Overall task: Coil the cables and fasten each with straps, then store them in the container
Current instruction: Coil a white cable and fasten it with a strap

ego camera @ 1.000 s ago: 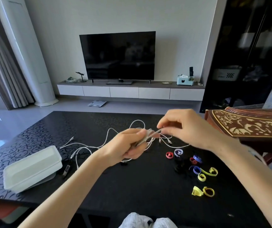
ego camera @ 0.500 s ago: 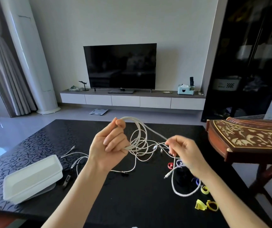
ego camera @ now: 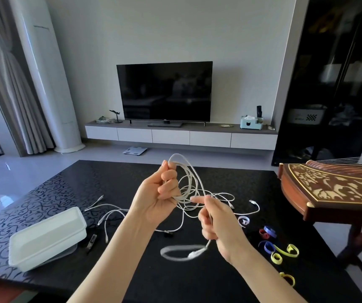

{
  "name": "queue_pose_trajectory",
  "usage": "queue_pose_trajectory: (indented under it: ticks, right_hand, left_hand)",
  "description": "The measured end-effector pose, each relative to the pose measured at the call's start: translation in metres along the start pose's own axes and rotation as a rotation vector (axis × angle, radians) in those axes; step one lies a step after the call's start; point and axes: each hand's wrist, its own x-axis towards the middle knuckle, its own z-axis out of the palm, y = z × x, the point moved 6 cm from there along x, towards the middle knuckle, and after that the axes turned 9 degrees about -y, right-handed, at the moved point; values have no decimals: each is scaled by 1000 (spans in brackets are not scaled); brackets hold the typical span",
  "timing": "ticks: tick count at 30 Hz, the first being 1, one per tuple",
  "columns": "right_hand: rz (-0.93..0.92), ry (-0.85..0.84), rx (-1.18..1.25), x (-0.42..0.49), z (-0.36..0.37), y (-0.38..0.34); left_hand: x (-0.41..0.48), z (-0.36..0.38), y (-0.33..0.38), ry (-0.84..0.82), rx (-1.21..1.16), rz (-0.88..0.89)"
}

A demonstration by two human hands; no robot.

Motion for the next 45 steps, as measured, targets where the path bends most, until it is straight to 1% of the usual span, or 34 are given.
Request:
queue_pose_trajectory:
  ticks: [2,4,8,10,13,15,18,20,22,25,28,30,32,34,36,38,39,41,43,45]
  right_hand:
    - [5,-15,-40,2,6,-9]
    - [13,-8,-100,3,7,-14]
    - [12,16,-102,1,6,-22]
    - [-6,31,-170,1,5,-25]
    - [-21,2,-275,2,7,-23]
    - [4,-23,-323,3,7,-19]
    - [49,-87,-272,5,7,-16]
    - [39,-131,-241,6,8,-18]
    - [15,-144,-277,5,9,-21]
    - [-81,-80,-431,6,9,-24]
    - [-162,8,-536,7,6,-27]
    - [-139,-21,-492,7,6,-25]
    - [-73,-59,-367,8,0,-23]
    - [-44,-9,-344,12,-17,-21]
    - [-32,66,-403,16,-36,-19]
    - [-16,71,-450,17,-44,-12]
    - [-16,51,-484,17,-43,-8]
    - [-49,20,-637,15,-36,-3]
    - [-139,-27,-832,10,-20,-2]
    - [-222,-109,-1020,4,-1,-2]
  left_hand:
    - [-1,-2,-6,45,113,-4]
    - [-1,-4,-12,63,138,-12]
    - [-2,-11,-23,89,202,-54]
    - [-2,-12,-27,99,237,-75]
    - [-2,-13,-32,88,209,-103]
    - [-3,-12,-33,70,183,-129]
    - [-6,-9,-31,36,186,-146]
    - [-8,-9,-28,29,146,-147]
    - [-9,-8,-26,13,98,-155]
    - [-9,-8,-23,19,137,-160]
    - [-7,-13,-18,100,276,-147]
    - [-8,-15,-14,138,356,-153]
    - [-9,-14,-9,138,404,-149]
    - [-11,-11,-1,121,390,-132]
    - [-12,-10,8,100,346,-106]
    - [-12,-7,14,69,337,-87]
    - [-12,-5,15,49,348,-80]
    - [-10,-2,12,3,357,-70]
    - [-7,0,8,-43,336,-47]
    - [-4,0,8,-60,357,-2]
